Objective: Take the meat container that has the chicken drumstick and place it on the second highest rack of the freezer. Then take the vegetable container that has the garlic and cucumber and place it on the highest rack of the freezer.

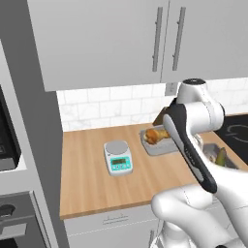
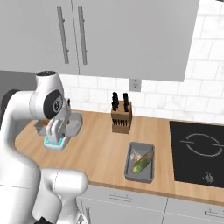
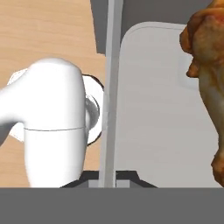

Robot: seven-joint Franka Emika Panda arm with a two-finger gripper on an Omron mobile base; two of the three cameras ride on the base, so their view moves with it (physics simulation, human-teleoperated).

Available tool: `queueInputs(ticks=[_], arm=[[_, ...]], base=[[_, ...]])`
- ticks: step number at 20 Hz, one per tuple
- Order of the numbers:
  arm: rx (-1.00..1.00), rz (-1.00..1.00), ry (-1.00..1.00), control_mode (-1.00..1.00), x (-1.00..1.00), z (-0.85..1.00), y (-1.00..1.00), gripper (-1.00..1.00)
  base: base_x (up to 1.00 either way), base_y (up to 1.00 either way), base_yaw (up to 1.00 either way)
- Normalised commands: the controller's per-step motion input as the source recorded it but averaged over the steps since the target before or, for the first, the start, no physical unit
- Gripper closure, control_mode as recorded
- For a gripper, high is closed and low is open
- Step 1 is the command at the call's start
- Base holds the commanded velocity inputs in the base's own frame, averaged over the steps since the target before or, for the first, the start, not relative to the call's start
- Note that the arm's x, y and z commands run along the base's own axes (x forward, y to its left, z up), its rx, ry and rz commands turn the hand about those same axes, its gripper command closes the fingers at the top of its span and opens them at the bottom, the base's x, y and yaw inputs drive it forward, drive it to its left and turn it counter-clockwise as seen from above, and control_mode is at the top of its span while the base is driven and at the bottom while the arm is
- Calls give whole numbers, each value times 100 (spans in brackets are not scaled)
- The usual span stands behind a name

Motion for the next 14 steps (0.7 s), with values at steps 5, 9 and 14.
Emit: queueInputs(ticks=[5,9,14], arm=[[8,10,-9,-100,-22,15,-28,100],[12,3,0,-100,-2,24,-19,100],[1,-7,0,-100,0,21,8,100]], base=[[0,0,0],[0,0,0],[0,0,0]])
